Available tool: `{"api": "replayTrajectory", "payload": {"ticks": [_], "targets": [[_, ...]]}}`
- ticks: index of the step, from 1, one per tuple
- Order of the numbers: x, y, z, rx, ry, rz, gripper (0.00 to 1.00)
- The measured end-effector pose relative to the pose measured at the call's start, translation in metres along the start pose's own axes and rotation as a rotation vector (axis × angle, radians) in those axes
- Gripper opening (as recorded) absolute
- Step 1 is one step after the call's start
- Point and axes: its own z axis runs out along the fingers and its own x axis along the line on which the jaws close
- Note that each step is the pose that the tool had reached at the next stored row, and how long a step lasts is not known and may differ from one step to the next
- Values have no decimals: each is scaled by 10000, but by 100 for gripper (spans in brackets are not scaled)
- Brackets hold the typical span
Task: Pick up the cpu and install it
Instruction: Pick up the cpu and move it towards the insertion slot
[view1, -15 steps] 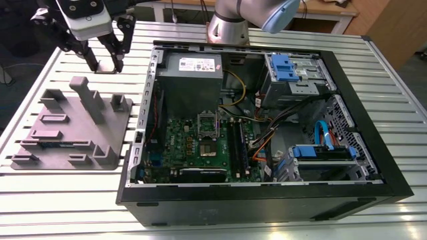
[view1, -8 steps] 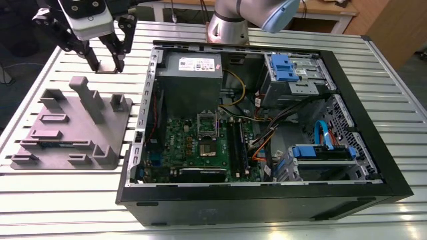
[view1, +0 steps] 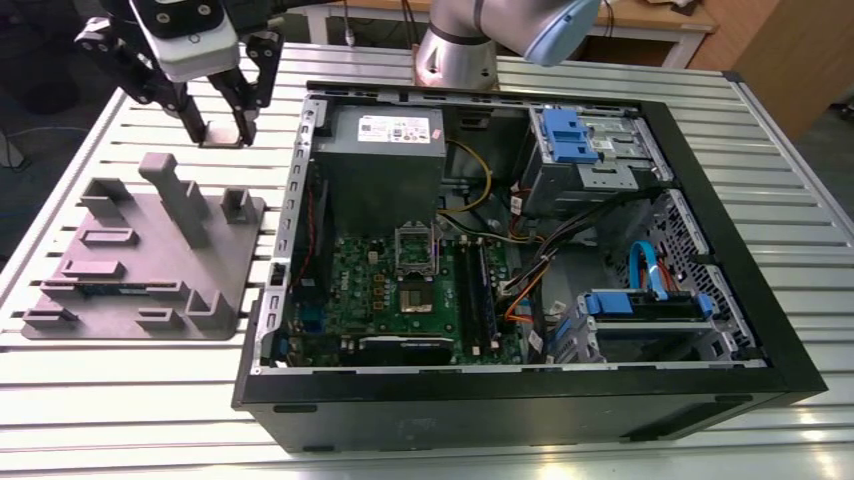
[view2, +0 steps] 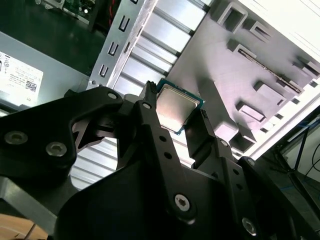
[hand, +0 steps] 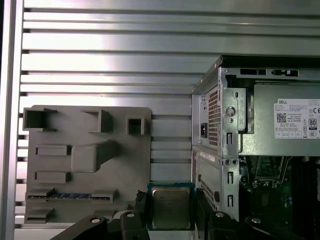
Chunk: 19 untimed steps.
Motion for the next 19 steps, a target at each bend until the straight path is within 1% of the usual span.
{"api": "replayTrajectory", "payload": {"ticks": [10,19], "targets": [[-158,0,11,-1,-1,0,47],[-268,1,18,0,0,-1,47]]}}
